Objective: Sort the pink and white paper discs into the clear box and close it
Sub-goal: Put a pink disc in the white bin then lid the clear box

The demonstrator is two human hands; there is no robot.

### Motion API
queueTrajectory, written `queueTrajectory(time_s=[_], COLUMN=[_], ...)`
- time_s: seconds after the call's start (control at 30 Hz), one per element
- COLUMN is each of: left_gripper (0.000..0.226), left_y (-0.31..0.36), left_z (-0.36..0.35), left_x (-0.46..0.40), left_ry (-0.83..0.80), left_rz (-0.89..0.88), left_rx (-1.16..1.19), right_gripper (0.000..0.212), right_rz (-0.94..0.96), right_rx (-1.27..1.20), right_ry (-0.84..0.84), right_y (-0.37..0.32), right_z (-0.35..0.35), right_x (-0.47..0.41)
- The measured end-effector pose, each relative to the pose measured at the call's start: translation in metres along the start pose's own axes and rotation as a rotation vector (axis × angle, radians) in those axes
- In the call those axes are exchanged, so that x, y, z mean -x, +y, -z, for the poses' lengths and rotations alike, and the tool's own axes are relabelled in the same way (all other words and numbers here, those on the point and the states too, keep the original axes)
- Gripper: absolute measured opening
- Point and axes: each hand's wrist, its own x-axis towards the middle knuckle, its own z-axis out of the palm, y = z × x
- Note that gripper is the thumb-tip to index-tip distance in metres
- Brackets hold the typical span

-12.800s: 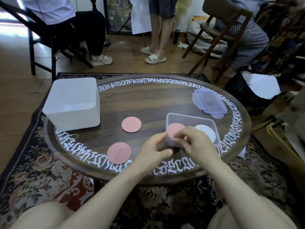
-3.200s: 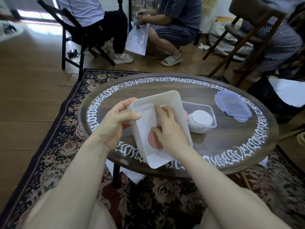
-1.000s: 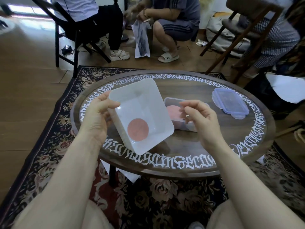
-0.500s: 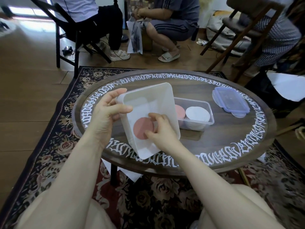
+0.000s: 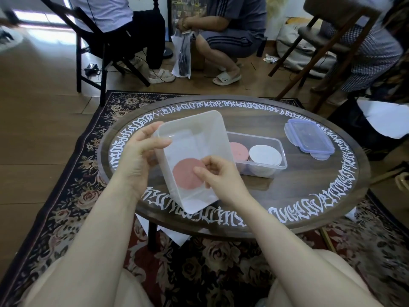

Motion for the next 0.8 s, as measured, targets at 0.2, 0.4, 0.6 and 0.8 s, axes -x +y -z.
queueTrajectory(time_s=[0.2,0.4,0.6,0.8], left_gripper=[0.037,0.047,0.041,0.053], left_y=[0.004,0.003,-0.008,-0.014], left_z=[0.010,0.020,0.010,-0.018], left_x=[-0.013,-0.030,-0.040,-0.001], left_ry=[0.256,0.221,0.396,0.146], left_rz=[0.128,0.302,0.280,-0.573], left_rx=[0.020,-0.115,-0.169,-1.160], right_gripper=[0.022,0.021,0.023,0.030], right_rz=[0.119,0.006,-0.012,0.052], right_rx=[-0.303,-0.039,0.218,0.512], right_ry=[0.300,0.590,0.474,0.462], right_y=[-0.022,0.006,0.022,0.027], right_z=[0.039,0.085,0.085,0.082], right_x=[0.004,-0.026,-0.038,-0.038])
